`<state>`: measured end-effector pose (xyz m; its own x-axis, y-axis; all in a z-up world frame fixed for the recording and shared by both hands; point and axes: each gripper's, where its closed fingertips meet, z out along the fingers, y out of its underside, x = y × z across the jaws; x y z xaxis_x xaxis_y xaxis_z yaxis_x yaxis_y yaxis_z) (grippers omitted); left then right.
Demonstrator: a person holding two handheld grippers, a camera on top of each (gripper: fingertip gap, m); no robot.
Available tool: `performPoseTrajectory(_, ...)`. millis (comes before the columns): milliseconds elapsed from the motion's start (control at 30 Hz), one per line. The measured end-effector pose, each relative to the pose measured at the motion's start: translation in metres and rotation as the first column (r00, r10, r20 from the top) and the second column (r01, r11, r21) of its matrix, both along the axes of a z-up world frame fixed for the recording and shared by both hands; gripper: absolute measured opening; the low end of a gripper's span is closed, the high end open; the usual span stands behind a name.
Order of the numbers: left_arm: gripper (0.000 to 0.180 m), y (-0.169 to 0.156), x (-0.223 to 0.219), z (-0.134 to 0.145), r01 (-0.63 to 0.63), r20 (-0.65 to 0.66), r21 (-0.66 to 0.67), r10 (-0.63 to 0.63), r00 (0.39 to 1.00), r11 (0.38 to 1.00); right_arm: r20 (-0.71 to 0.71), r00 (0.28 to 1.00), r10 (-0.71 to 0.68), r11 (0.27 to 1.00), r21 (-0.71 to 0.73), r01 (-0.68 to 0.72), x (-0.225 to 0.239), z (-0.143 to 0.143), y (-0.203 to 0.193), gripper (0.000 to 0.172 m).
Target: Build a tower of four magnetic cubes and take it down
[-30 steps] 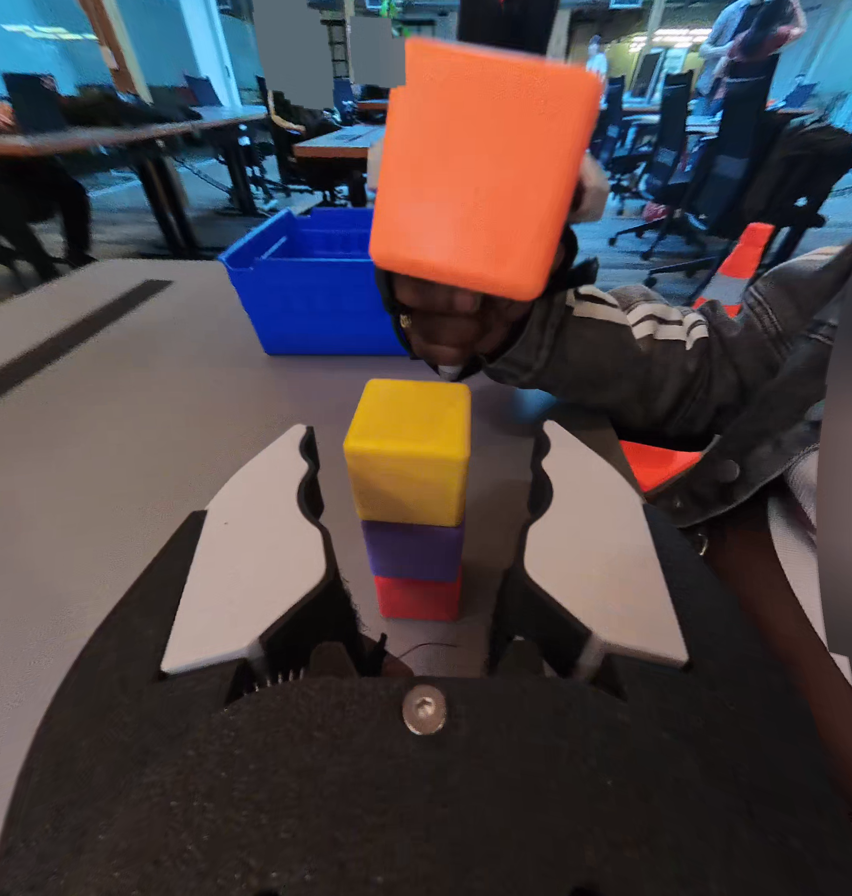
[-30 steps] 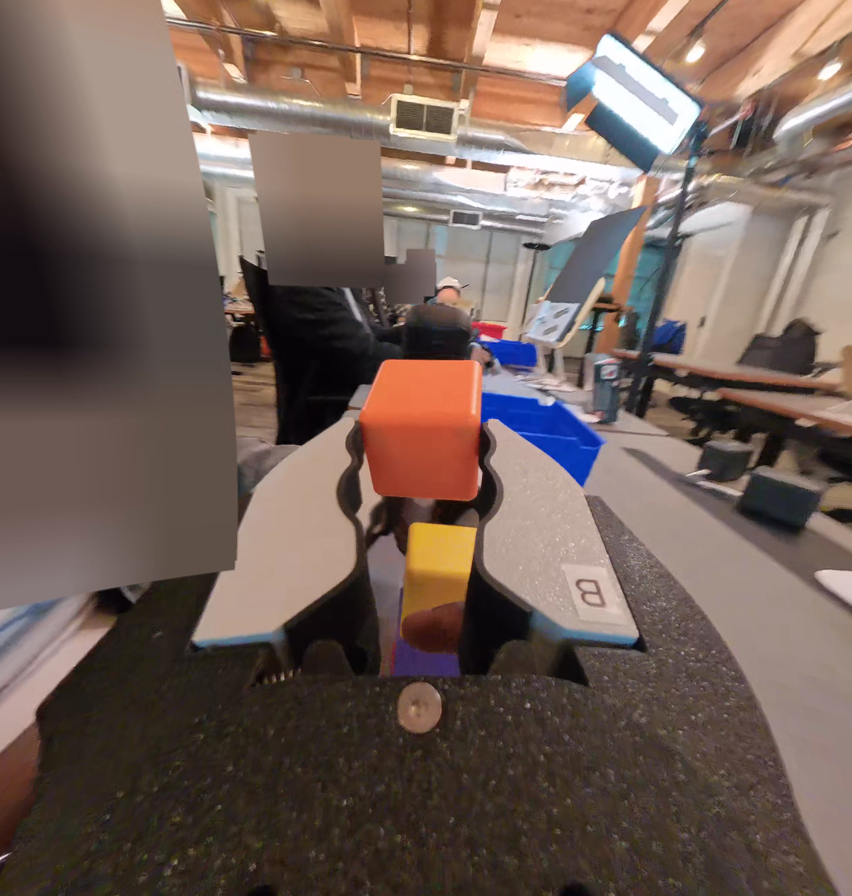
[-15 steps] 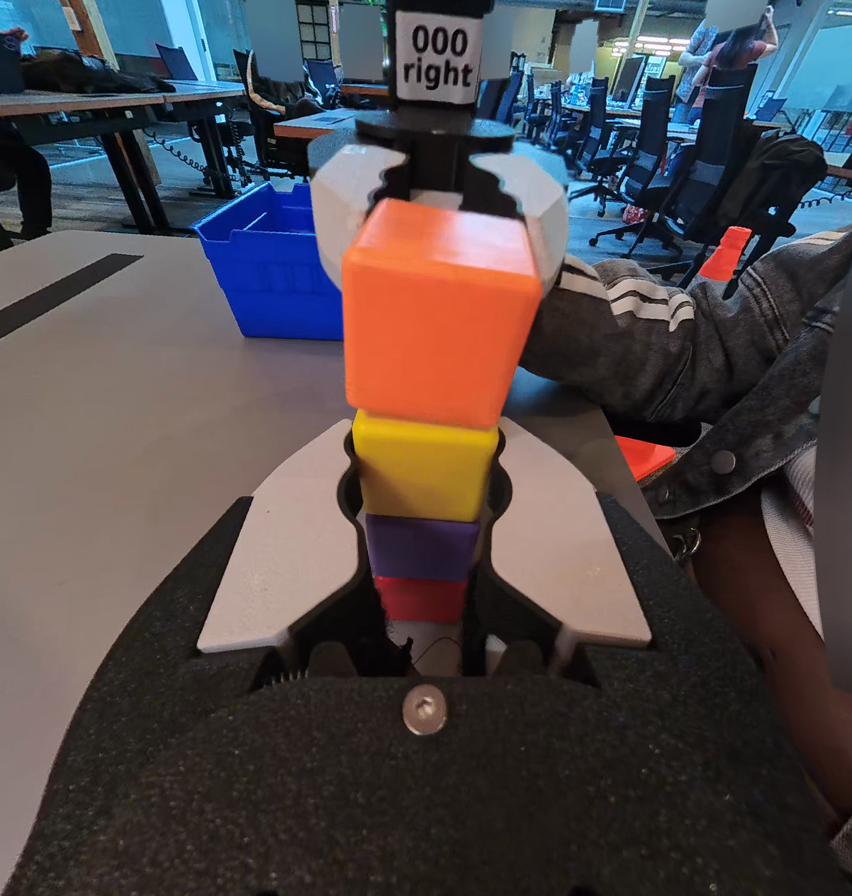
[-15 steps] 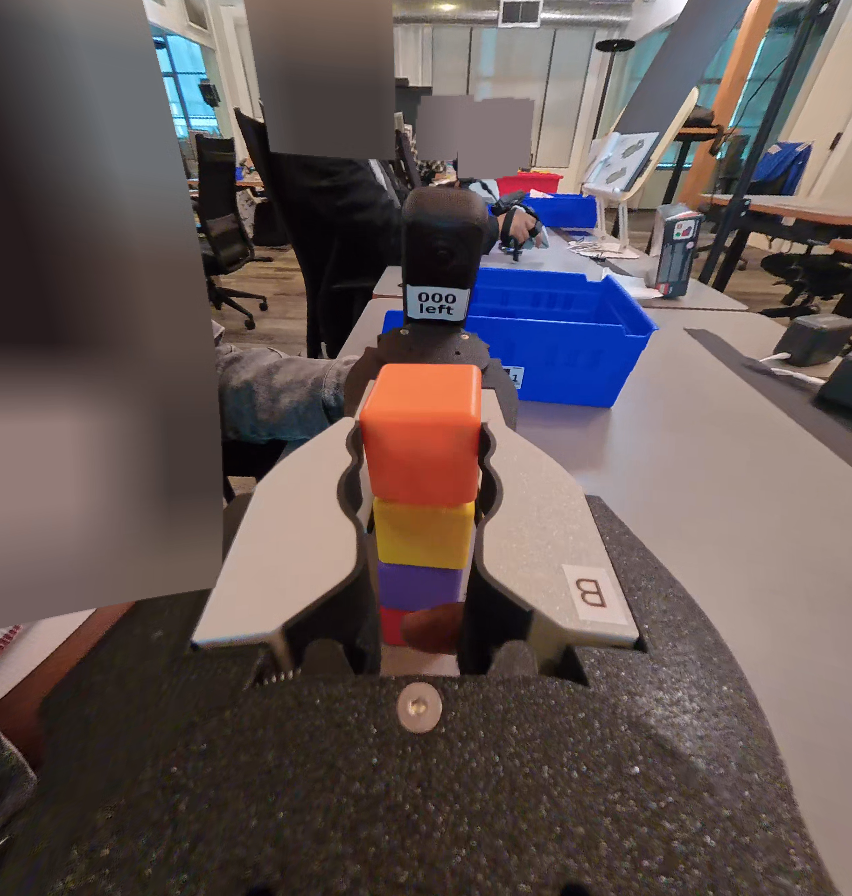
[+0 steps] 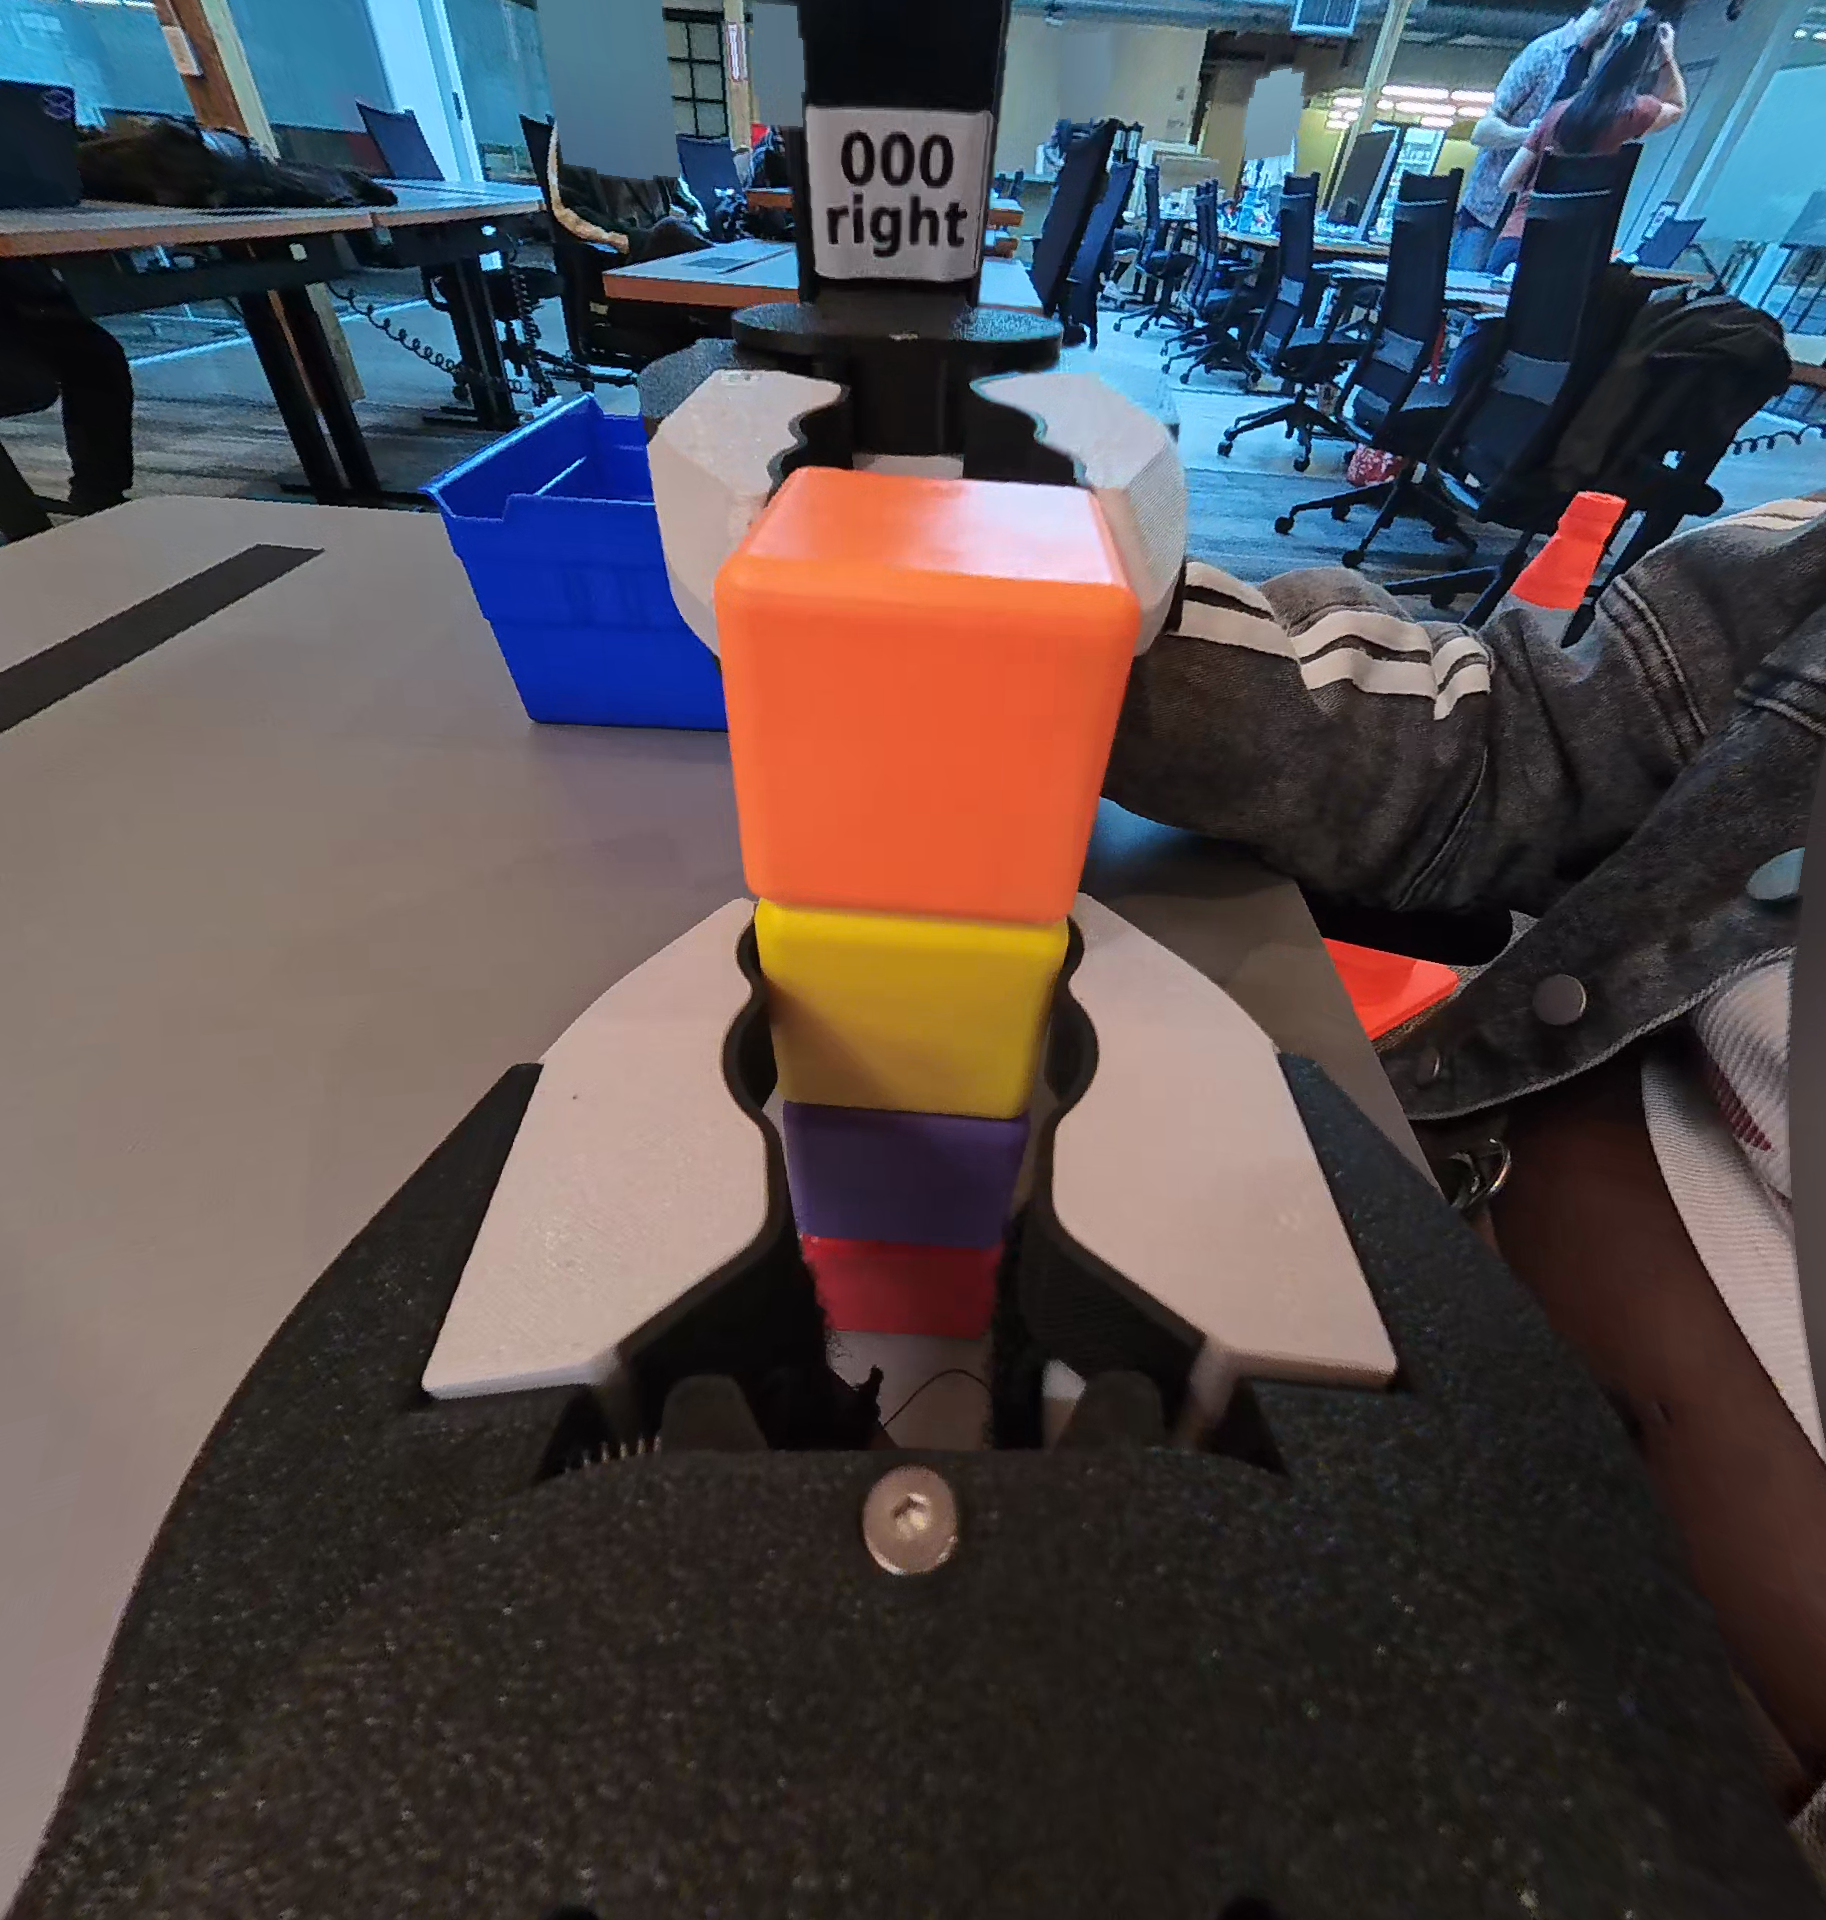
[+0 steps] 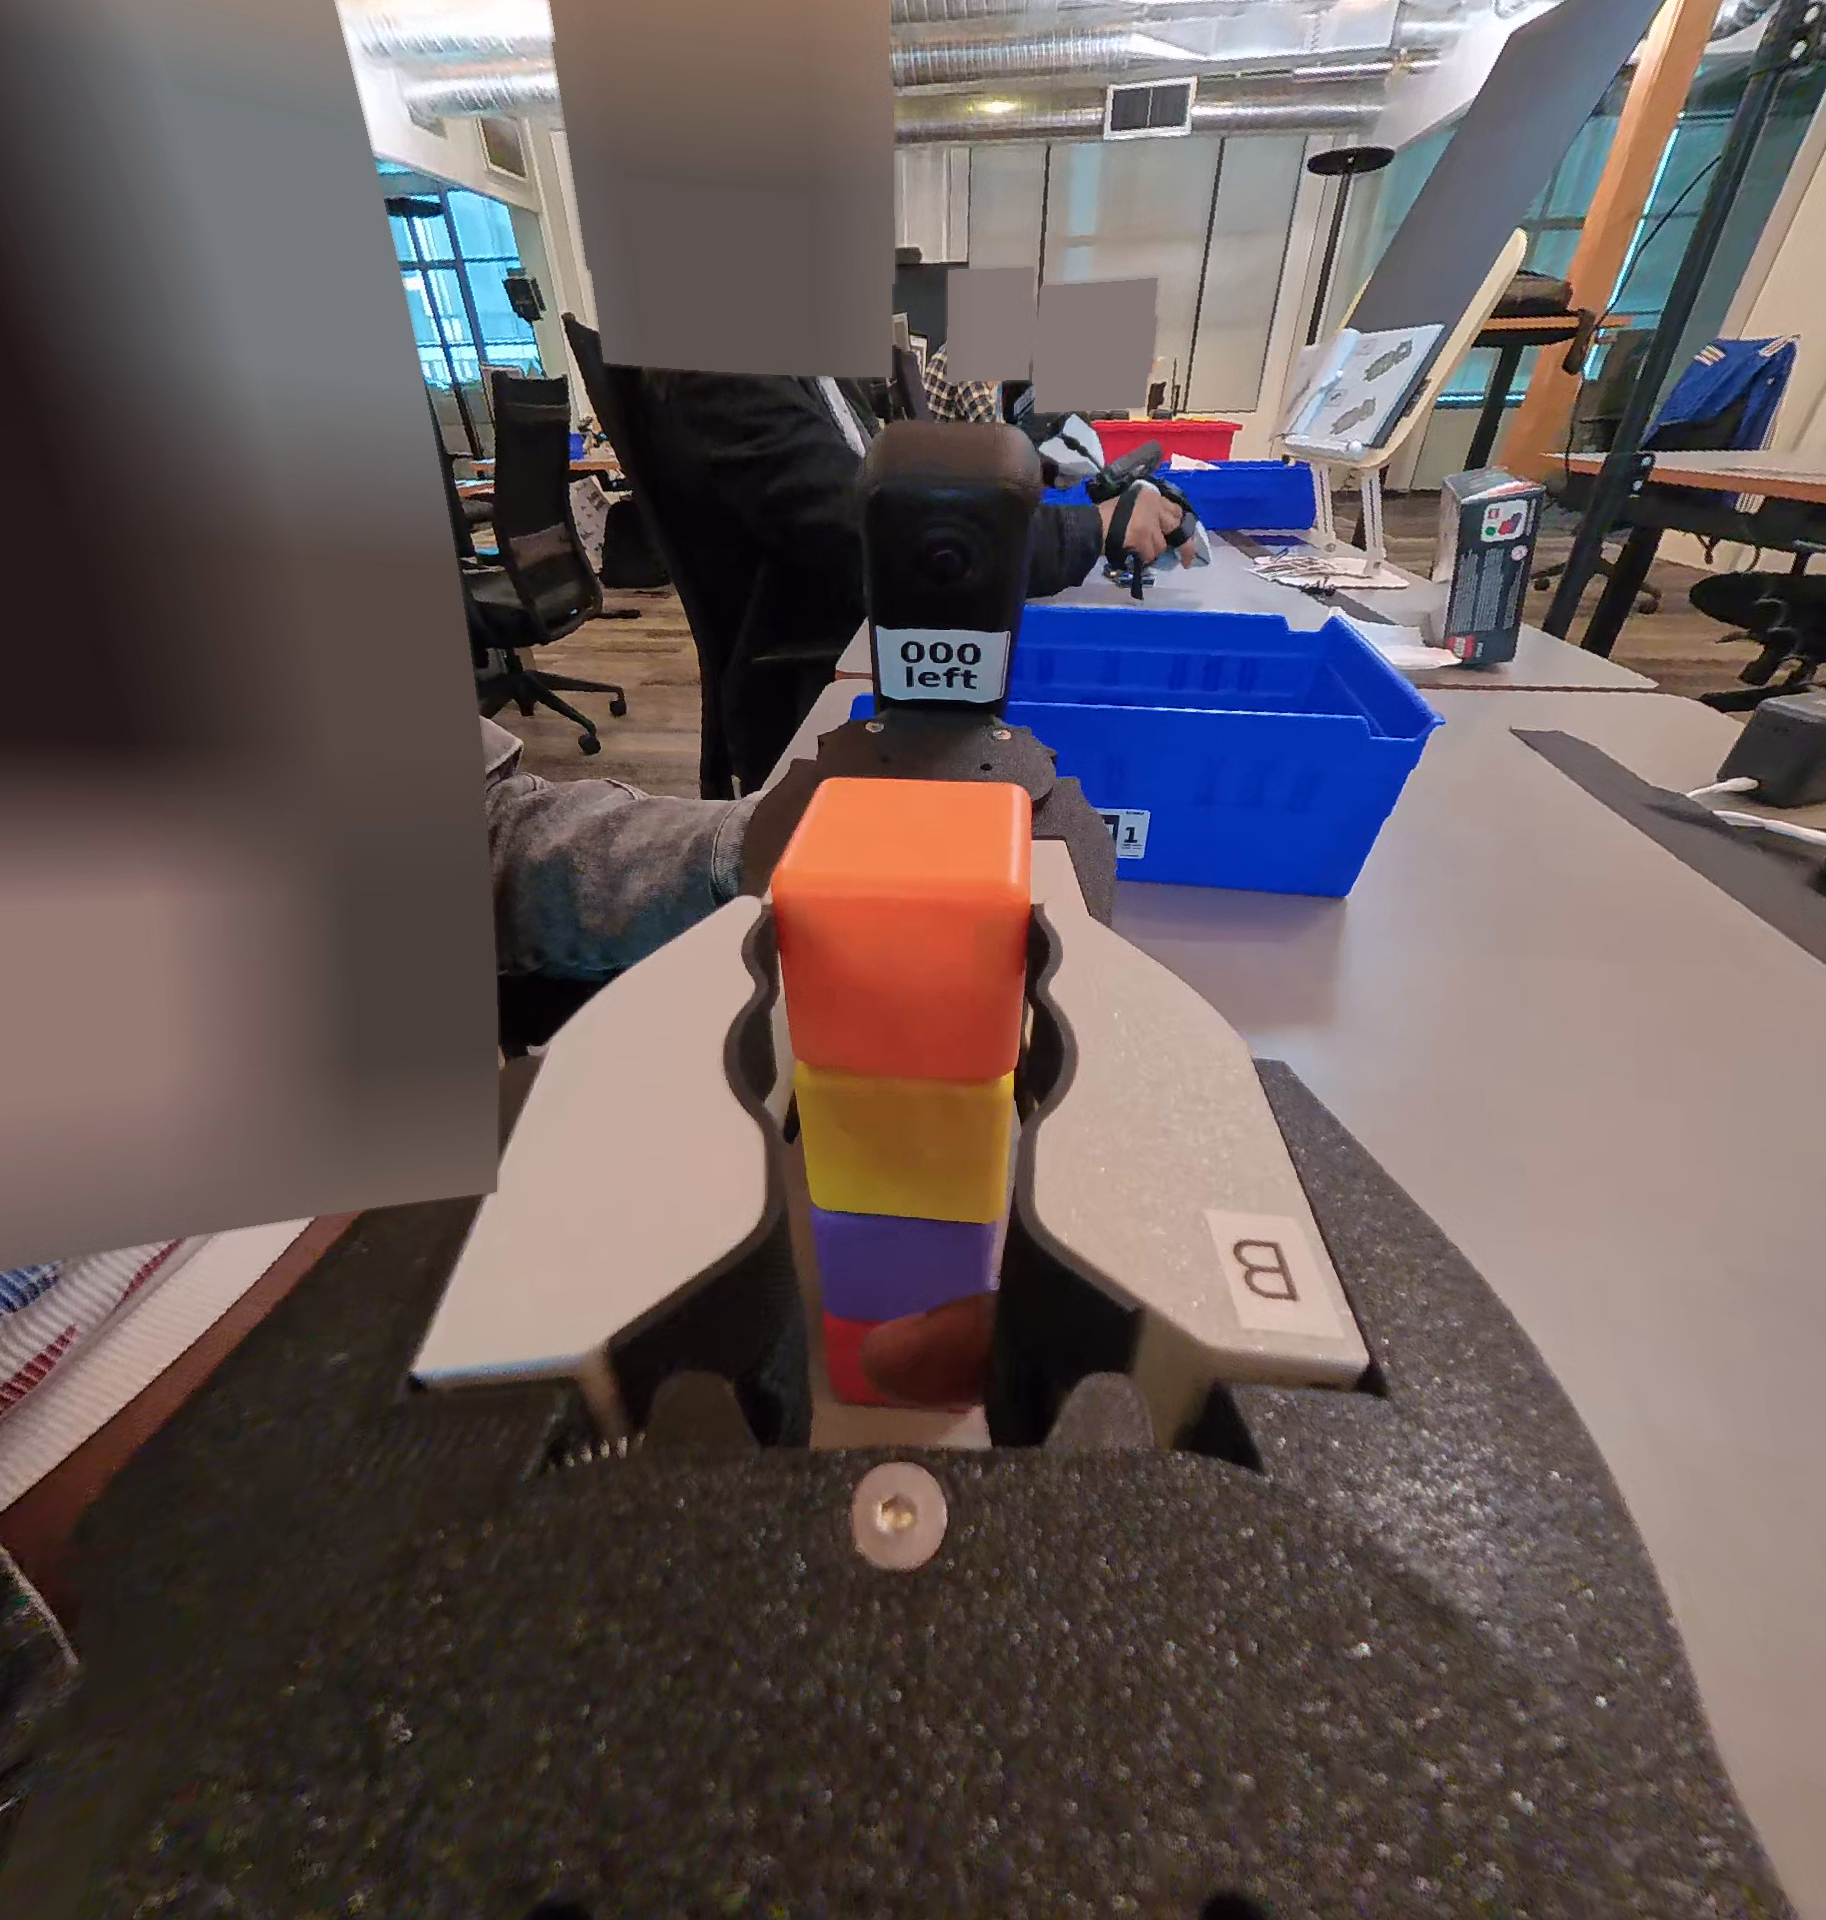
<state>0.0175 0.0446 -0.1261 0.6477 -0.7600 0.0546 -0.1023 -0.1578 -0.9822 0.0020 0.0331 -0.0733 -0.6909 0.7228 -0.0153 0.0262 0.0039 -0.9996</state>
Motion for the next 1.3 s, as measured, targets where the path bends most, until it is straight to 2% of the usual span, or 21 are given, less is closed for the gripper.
performPoseTrajectory(33, 0.05, -0.001, 0.0, 0.0, 0.003, -0.008, 0.0, -0.003, 1.0, 1.0, -0.008, 1.0, -0.009, 1.0, 0.007, 0.009, 0.0, 0.0, 0.001, 0.051)
performPoseTrajectory(67, 0.053, -0.002, -0.001, 0.0, 0.009, -0.018, 0.001, -0.009, 1.0, 1.0, -0.018, 1.0, -0.017, 1.0, 0.008, 0.017, 0.001, 0.001, 0.002, 0.062)
performPoseTrajectory(167, 0.091, -0.006, -0.004, 0.012, 0.002, -0.009, 0.048, -0.002, 1.0, 0.999, -0.052, 0.998, -0.041, 0.999, -0.017, 0.04, 0.004, 0.009, 0.005, 0.087)
performPoseTrajectory(267, 0.126, -0.011, -0.012, 0.04, -0.032, 0.05, 0.151, 0.025, 0.998, 0.988, -0.102, 0.989, -0.111, 0.993, -0.043, 0.107, 0.008, 0.022, 0.014, 0.118)
performPoseTrajectory(367, 0.143, -0.02, -0.02, 0.061, -0.056, 0.083, 0.205, 0.04, 0.996, 0.977, -0.086, 0.981, -0.173, 0.985, -0.042, 0.169, 0.016, 0.026, 0.021, 0.135)
performPoseTrajectory(533, 0.145, -0.036, -0.024, 0.066, -0.024, 0.039, 0.238, 0.015, 0.999, 0.971, -0.07, 0.967, -0.246, 0.967, 0.052, 0.25, 0.039, 0.009, 0.03, 0.142)
performPoseTrajectory(800, 0.144, -0.045, -0.022, 0.068, 0.001, 0.038, 0.246, -0.011, 0.999, 0.969, -0.081, 0.97, -0.231, 0.968, 0.081, 0.237, 0.046, 0.011, 0.026, 0.14)
performPoseTrajectory(967, 0.144, -0.046, -0.017, 0.036, 0.054, -0.11, 0.107, -0.043, 0.993, 0.993, 0.016, 0.98, -0.196, 0.968, 0.163, 0.191, 0.048, -0.007, 0.018, 0.14)
performPoseTrajectory(1300, 0.145, -0.047, -0.023, -0.021, 0.016, -0.351, -0.136, -0.063, 0.934, 0.991, 0.24, 0.956, -0.171, 0.93, 0.359, 0.076, 0.054, -0.058, 0.008, 0.139)
